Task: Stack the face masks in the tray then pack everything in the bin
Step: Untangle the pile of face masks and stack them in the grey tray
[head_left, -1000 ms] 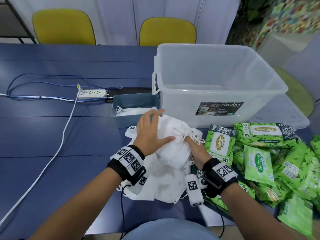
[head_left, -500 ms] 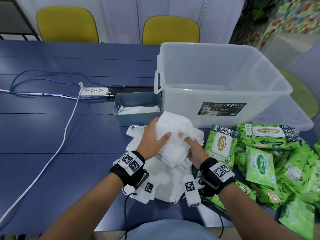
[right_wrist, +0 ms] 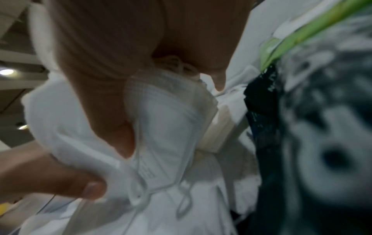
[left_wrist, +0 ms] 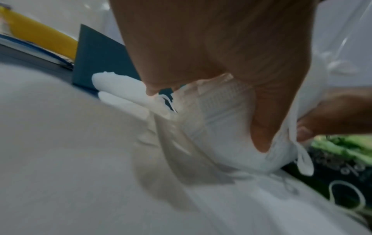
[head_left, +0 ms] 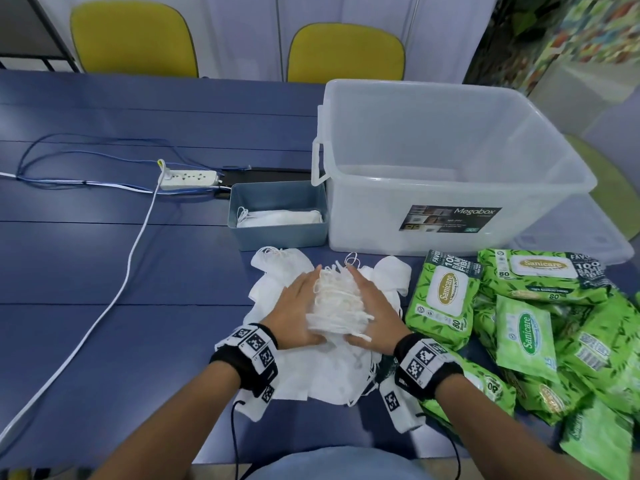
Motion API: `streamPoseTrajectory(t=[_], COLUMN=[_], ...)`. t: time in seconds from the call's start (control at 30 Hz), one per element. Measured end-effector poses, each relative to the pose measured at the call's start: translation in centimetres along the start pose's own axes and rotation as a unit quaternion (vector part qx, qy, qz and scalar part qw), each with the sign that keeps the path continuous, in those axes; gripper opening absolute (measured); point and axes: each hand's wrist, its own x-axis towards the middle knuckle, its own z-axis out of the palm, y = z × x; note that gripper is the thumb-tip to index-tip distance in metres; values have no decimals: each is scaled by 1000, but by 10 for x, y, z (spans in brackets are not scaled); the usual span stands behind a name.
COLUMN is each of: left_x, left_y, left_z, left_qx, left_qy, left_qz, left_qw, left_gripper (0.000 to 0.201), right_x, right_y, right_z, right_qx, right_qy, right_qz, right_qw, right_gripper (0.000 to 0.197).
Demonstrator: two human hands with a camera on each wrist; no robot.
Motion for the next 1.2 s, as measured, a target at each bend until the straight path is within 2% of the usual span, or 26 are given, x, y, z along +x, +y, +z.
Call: streamPoseTrajectory(t=[0.07, 0.13, 0.2, 0.27, 0.33, 0.43, 0.47, 0.53, 0.6, 0.67, 0.73, 0.8, 0.87, 0.97, 1.07, 1.2], left_x=[-3, -3, 3, 10, 15, 20, 21, 24, 26, 24, 25, 29, 38, 52, 66, 85], left_y=[5, 12, 15, 14, 16, 20, 21, 23, 28, 35, 38, 36, 35, 40, 53, 71], left_z=[5, 4, 3, 2, 3, 7, 6, 4, 0, -3, -4, -1, 7, 23, 35, 47], left_qx=[95, 154, 210, 224, 199, 192, 187, 146, 57, -29, -68, -75, -48, 31, 85, 132], left_qy=[-16, -3, 3, -5, 28, 58, 67, 107, 154, 178, 166, 129, 84, 37, 37, 60], left_qz=[-10, 1, 39, 50, 63, 99, 98, 92, 53, 3, -45, -91, -131, -156, -172, -223], left_qw=[995, 988, 977, 973, 978, 975, 975, 979, 985, 984, 983, 985, 987, 987, 981, 964], left_gripper=[131, 124, 117, 113, 98, 75, 76, 91, 116, 128, 124, 113, 99, 88, 94, 109], right_x=[1, 6, 8, 10, 10, 11, 9, 6, 4, 5, 4, -1, -7, -17, -26, -36], right_y=[3, 2, 1, 1, -1, -9, -12, -19, -22, -22, -16, -12, -8, -2, 6, 8], right_z=[-2, -1, 2, 5, 7, 3, -2, -16, -29, -41, -55, -68, -80, -93, -100, -111], right_qx=[-21, -76, -157, -186, -167, -122, -85, 24, 104, 80, 63, 105, 149, 233, 300, 324], right_qy=[-11, -19, -35, -39, -11, 26, 38, 48, 89, 141, 176, 221, 270, 327, 340, 338], right_qz=[32, 29, 7, 15, 26, 8, 8, 48, 79, 87, 116, 161, 184, 210, 259, 293], right_qw=[999, 997, 987, 982, 985, 992, 996, 997, 987, 983, 976, 956, 933, 891, 853, 834], right_gripper=[126, 134, 132, 129, 121, 95, 87, 89, 80, 58, 52, 57, 59, 61, 64, 57])
